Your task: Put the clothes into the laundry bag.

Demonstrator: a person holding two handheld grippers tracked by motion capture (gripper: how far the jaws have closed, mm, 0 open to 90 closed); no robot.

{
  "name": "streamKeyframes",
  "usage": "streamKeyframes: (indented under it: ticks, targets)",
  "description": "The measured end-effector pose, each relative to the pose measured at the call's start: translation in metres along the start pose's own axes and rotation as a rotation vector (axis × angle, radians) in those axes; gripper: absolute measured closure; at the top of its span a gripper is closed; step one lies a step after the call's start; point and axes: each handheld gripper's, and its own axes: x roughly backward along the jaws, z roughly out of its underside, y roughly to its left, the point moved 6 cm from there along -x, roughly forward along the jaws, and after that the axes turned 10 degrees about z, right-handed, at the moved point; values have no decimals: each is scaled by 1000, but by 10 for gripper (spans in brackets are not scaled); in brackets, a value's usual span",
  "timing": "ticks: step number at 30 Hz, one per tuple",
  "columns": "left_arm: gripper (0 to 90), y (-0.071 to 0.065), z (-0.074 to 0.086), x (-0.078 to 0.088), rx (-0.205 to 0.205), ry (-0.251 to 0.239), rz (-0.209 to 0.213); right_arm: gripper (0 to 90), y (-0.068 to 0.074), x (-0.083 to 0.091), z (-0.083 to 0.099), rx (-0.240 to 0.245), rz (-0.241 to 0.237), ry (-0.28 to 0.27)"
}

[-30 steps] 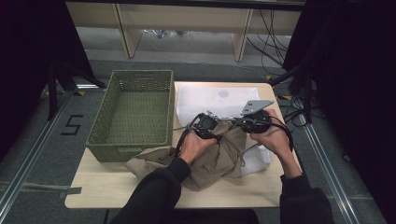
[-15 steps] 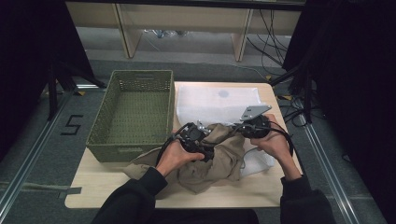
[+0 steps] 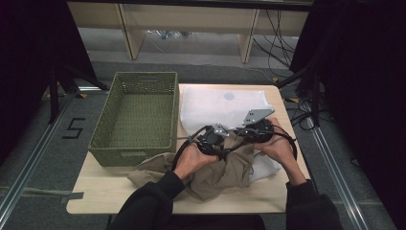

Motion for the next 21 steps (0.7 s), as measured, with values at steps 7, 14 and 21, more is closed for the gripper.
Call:
streamKeyframes:
  ticks: [7, 14, 21]
  targets:
    - [567, 22, 6, -42, 188, -52, -28, 897, -2, 5, 0, -2, -9, 4]
    - [214, 11, 7, 15, 130, -91, -76, 897, -10, 9, 5, -15, -5, -12]
    - [158, -5, 36, 51, 78, -28, -47, 897, -8, 11, 4, -24, -6, -5]
